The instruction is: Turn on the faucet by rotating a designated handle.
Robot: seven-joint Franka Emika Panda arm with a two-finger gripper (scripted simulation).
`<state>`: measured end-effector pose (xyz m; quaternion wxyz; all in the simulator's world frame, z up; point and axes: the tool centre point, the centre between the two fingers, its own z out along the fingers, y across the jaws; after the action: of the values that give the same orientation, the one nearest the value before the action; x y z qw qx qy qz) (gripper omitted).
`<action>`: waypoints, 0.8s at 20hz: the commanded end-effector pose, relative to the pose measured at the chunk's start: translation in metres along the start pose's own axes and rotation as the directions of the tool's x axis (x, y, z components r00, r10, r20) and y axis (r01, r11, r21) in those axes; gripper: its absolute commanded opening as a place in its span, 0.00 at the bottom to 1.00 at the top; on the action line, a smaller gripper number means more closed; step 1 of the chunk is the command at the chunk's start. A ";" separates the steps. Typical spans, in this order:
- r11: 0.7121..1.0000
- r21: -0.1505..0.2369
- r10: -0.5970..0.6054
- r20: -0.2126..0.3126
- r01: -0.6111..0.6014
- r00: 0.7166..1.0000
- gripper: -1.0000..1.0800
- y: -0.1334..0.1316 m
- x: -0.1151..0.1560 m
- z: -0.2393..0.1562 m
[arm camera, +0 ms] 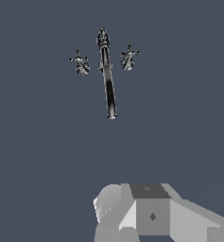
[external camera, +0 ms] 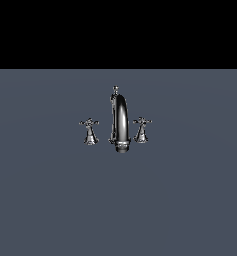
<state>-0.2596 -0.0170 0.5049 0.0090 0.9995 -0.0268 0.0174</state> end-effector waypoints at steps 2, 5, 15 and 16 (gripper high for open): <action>0.999 0.001 0.036 0.028 -0.036 0.999 0.36 0.011 0.006 0.023; 0.999 0.027 0.027 0.134 -0.031 0.991 0.41 0.004 0.010 0.069; 0.977 -0.028 0.210 0.273 -0.210 0.939 0.15 0.078 0.041 0.215; 0.979 -0.020 0.201 0.252 -0.202 0.947 0.09 0.062 0.059 0.217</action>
<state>-0.2103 -0.0864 0.3055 0.0018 0.9866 -0.1181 -0.1130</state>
